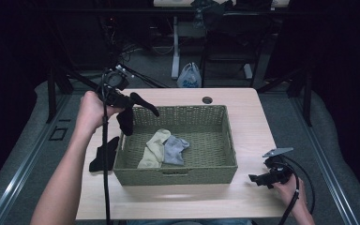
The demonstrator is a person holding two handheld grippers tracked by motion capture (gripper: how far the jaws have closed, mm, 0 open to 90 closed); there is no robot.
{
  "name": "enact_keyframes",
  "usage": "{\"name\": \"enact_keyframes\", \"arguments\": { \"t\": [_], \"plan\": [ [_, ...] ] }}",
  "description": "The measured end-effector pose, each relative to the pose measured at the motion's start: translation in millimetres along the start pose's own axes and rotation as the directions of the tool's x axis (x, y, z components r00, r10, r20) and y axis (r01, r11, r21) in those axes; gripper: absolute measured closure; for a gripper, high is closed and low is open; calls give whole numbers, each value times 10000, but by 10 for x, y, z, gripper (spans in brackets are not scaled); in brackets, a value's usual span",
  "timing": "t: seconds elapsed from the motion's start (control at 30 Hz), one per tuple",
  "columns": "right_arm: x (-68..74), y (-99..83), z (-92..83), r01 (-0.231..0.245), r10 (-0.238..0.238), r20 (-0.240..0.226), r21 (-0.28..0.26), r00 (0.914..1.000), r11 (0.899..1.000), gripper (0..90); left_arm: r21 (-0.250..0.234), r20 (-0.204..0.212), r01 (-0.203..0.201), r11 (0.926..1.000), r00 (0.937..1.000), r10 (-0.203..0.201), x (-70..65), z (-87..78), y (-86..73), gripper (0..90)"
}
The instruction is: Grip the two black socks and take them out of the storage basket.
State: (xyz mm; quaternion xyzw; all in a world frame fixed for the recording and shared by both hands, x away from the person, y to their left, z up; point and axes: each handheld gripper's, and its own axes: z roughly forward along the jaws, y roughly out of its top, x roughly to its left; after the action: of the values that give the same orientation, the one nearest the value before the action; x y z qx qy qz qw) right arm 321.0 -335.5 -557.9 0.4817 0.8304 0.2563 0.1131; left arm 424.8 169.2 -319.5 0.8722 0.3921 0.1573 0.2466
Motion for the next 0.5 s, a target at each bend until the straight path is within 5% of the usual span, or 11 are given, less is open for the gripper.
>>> {"name": "enact_keyframes", "arguments": {
  "t": [0.5],
  "plan": [
    [1, 0, 2, -21, 21, -8, 17, 10000, 10000, 60, -152, -465, 1106, 9937, 9927, -1112, 352, -192, -457, 841]
  ]
}}
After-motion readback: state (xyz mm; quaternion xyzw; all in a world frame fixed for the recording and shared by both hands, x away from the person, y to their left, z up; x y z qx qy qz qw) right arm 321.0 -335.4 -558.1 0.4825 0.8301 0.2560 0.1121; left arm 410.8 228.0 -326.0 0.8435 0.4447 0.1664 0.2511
